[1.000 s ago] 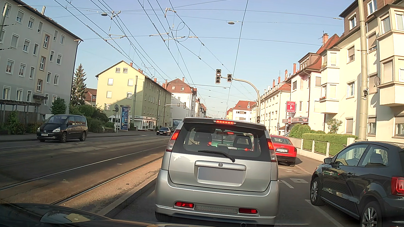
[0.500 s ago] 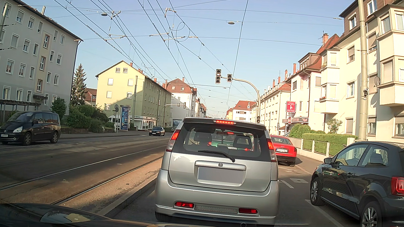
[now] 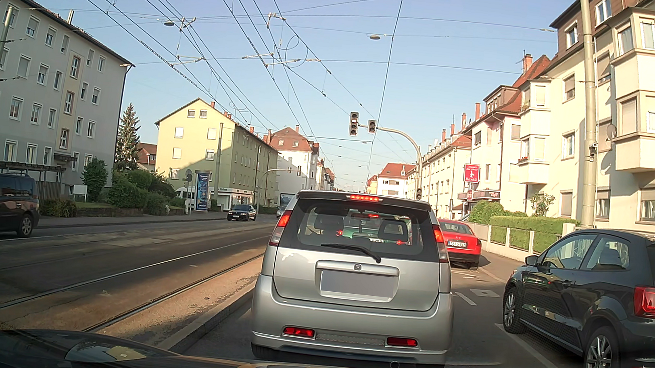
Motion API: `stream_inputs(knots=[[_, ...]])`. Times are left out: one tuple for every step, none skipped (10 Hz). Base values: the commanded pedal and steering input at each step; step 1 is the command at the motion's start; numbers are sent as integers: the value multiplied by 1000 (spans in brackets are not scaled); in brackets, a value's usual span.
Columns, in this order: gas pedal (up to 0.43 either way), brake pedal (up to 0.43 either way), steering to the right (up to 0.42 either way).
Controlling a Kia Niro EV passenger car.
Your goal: Follow the waypoints while adhering to traffic rules and regulations
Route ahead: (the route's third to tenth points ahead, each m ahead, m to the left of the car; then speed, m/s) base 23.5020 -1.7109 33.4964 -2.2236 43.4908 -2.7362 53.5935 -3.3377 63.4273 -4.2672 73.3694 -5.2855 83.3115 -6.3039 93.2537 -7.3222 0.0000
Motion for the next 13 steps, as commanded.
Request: stream_inputs(knots=[[0,238,-2],[0,232,-2],[0,238,-2],[0,238,-2],[0,238,-2],[0,238,-2],[0,238,-2],[0,238,-2],[0,232,-2],[0,238,-2],[0,238,-2],[0,238,-2],[0,238,-2]])
